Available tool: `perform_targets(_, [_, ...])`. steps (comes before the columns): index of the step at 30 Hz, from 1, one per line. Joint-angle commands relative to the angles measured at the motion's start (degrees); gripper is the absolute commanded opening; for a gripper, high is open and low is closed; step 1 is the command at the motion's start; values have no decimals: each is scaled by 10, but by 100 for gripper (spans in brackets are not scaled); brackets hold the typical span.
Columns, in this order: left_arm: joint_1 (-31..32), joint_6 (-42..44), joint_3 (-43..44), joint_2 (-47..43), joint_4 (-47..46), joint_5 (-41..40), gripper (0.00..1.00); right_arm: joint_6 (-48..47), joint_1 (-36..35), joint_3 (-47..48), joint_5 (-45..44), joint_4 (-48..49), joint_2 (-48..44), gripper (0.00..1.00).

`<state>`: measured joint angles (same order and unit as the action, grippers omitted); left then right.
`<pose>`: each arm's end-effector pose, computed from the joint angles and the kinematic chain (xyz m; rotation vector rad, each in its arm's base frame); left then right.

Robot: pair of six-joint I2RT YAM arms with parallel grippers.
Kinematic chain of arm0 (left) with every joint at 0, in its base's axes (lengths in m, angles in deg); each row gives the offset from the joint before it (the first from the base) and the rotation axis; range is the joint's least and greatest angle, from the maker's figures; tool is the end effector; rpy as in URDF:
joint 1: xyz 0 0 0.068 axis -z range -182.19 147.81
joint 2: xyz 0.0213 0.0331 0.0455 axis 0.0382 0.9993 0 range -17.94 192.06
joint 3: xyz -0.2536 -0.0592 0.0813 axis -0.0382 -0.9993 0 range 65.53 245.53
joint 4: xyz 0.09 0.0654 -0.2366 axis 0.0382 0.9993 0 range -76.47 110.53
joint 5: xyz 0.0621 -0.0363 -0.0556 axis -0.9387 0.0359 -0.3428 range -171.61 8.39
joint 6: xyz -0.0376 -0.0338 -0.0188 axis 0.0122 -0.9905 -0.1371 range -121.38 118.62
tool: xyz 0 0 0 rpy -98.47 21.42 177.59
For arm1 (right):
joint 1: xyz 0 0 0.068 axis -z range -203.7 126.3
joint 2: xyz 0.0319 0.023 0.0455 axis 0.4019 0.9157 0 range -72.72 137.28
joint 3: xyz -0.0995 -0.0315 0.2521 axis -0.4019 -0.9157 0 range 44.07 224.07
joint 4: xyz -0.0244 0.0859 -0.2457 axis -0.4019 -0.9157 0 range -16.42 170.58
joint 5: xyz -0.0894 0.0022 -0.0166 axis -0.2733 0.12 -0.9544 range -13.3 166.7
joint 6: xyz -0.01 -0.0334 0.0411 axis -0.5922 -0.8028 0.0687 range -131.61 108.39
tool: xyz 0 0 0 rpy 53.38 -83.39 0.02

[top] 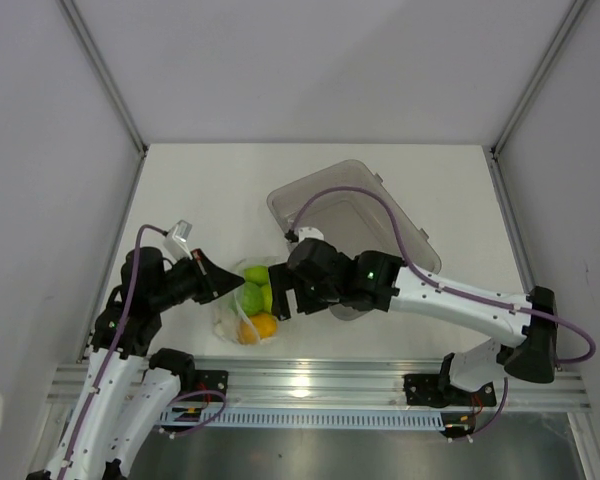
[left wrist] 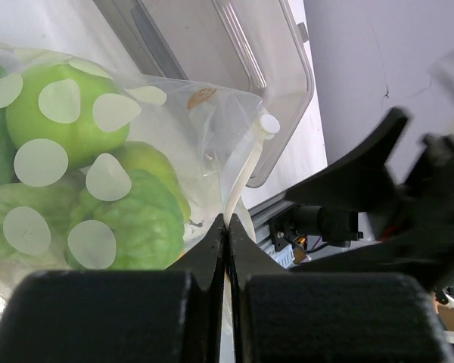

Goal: Place the food in the zip-top bag and seal the zipper
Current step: Adjust the zipper food storage bag at the center of the board.

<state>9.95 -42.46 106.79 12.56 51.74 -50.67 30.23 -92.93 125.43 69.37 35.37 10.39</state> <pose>0.1084 -0.0421 0.3039 -0.1862 2.1608 -1.1109 0.1140 0.2878 0.3482 -0.5348 2.4631 0.7280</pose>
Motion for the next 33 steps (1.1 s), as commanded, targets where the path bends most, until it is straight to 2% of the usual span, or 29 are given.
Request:
perform_targets(1, [3,-1,18,3,-18,12,1,53,-8,-48,-35,1,-14,99])
perform_targets(9, [3,0,23,9,-18,16,1,109,0,-151,-18,119,-24,99])
perform_targets(10, [3,0,23,9,-19,16,1,114,1,-158,-13,136,-24,97])
perform_targets(11, [3,0,23,9,-18,15,1,119,2,-163,-9,149,-24,91])
perform_targets(12, [3,0,20,9,-18,15,1,119,1,-167,-1,173,-22,80])
perform_targets(15, [3,0,17,8,-19,18,1,120,0,-161,5,184,-13,60])
perform_targets(17, [3,1,11,8,-24,25,1,120,0,-154,16,197,-2,57])
perform_targets(19, [3,2,8,8,-21,26,1,121,1,-150,24,215,10,33])
perform_targets(20, [3,6,7,8,-21,27,1,121,1,-148,24,217,13,14])
perform_targets(21, [3,6,6,8,-21,27,1,121,1,-147,26,222,18,4])
perform_targets(22, [3,9,6,8,-21,31,1,119,3,-146,29,228,22,0])
perform_targets(27, [3,50,25,25,8,27,1,92,-1,-83,21,204,39,0])
perform_targets(30, [3,76,79,29,45,35,1,74,-15,-16,-3,160,28,0])
perform_targets(33, [3,82,149,6,57,50,1,77,-27,12,11,169,6,0])
